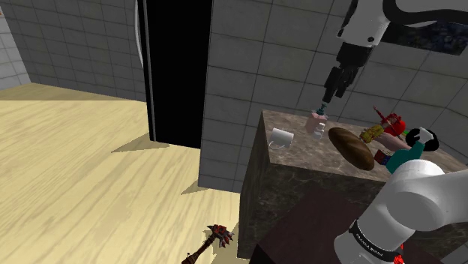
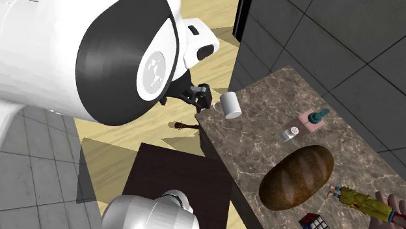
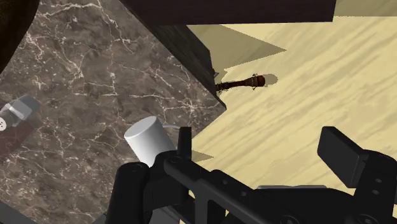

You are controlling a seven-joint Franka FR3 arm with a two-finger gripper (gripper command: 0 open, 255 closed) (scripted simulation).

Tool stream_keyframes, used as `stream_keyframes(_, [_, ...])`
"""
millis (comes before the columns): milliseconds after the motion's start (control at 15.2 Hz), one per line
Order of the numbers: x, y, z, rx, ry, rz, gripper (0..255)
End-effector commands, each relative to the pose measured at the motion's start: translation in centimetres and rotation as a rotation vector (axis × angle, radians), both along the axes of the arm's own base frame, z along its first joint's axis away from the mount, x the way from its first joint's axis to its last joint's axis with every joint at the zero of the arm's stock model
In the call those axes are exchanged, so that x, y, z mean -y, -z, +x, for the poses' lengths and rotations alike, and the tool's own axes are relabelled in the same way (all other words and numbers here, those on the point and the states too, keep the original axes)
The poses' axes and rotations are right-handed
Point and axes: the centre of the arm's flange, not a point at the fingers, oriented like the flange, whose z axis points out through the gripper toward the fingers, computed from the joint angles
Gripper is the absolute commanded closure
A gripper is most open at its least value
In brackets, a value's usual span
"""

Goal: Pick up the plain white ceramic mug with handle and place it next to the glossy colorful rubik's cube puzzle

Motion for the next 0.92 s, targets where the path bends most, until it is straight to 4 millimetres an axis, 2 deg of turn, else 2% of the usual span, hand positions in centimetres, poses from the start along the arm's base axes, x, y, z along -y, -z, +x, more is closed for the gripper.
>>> stream_keyframes(0, [0.0,0.0,0.0,0.000,0.000,0.000,0])
stream_keyframes(462, [-0.2,8.6,2.4,0.093,0.244,-0.057,0])
stream_keyframes(858, [0.6,15.8,5.0,0.173,0.453,-0.106,0])
